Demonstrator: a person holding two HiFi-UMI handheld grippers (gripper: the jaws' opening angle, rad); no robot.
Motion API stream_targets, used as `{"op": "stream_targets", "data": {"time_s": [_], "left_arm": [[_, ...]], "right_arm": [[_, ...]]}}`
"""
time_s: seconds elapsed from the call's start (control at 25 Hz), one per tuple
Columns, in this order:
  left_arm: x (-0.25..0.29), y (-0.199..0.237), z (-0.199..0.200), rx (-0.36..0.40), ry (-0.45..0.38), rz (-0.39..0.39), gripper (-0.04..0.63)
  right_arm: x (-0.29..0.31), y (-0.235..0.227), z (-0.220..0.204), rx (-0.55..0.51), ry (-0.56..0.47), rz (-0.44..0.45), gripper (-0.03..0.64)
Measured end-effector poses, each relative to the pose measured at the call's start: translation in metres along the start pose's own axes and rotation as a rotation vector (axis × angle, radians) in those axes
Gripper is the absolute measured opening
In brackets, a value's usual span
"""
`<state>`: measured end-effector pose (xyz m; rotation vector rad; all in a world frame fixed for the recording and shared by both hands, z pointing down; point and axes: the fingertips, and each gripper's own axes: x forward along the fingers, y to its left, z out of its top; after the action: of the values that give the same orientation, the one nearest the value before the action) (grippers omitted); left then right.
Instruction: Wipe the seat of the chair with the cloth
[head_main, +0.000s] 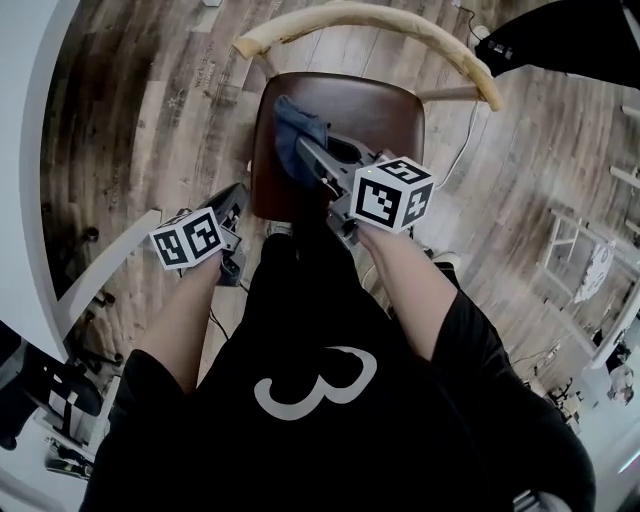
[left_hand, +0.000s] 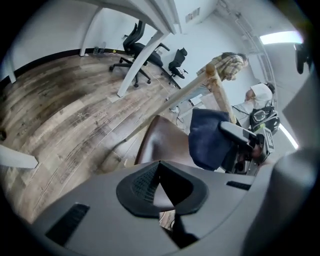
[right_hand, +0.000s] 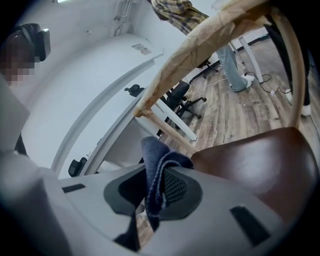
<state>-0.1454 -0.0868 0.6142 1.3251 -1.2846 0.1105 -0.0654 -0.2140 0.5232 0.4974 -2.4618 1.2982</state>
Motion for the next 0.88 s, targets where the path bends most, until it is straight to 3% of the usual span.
{"op": "stream_targets", "data": {"time_s": [0.24, 0.56, 0.88], "left_arm": [[0.008, 0.028, -0.007, -0.132, -0.028, 0.019, 0.012], [0.019, 0.050, -0.025, -0.120, 0.021, 0.039, 0.012], [0.016, 0.073, -0.044, -0.119, 0.065, 0.073, 0.012]], "right_arm": [[0.041, -0.017, 0.000, 0.058, -0.023, 0.018, 0.052], [0.080, -0.044, -0.013, 0.095, -0.012, 0.017, 0.052], [0.098, -0.068, -0.024, 0.021, 0.040, -0.056, 0.052]]}}
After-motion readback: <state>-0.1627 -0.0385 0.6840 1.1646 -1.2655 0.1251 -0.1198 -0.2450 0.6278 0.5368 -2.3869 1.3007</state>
